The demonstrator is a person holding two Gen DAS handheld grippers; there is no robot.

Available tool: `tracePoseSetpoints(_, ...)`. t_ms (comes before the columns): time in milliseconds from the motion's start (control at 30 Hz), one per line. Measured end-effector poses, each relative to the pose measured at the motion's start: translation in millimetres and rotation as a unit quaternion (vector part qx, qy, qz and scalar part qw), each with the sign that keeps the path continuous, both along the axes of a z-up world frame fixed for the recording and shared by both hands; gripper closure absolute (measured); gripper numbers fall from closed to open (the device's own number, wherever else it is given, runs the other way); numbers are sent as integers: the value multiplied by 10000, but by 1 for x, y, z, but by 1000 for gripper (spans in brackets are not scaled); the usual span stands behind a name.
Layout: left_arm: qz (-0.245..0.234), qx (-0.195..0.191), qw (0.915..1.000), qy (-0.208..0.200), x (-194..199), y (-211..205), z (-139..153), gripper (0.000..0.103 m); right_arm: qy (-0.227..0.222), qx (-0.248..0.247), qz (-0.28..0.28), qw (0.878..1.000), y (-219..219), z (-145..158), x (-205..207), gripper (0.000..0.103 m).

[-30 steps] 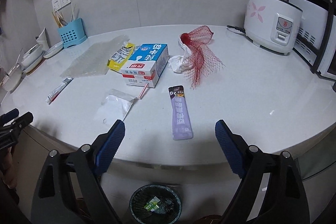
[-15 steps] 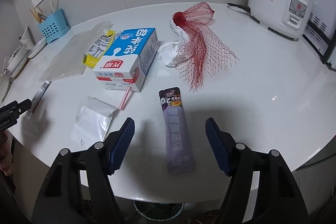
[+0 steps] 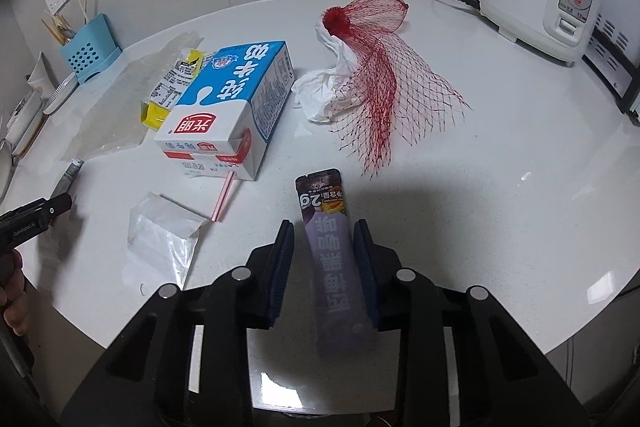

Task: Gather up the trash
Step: 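Grasp the grey ointment tube with the left tool while the right tool grasps the purple sachet, then carry the grey tube and purple sachet down over the black bin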

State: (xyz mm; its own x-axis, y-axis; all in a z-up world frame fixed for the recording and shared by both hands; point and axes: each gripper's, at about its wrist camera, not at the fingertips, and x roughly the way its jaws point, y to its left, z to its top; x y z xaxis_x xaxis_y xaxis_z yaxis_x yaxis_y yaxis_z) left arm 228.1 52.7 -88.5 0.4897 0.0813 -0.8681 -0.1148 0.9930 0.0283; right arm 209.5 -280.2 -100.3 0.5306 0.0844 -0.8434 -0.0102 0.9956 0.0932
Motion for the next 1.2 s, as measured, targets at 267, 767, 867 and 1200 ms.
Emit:
tracePoseSetpoints(267, 159, -84, 9998, 106, -5, -1, 4, 84, -58, -110, -65, 9999, 1, 1, -2, 87)
tracePoseSetpoints(767, 80, -263, 9986, -462, -38, -8, 21, 84, -542, 79, -124, 9984, -4, 23, -23, 89)
tracePoseSetpoints(867, 34, -291, 9973, -671, -53, -14, 32, 84, -662, 115, -129, 9977, -4, 28, -31, 89)
tracePoseSetpoints(1200, -224, -302, 9900, -1359, -109, -38, 71, 84, -1054, 143, -66, 9943, -1, 55, -63, 89)
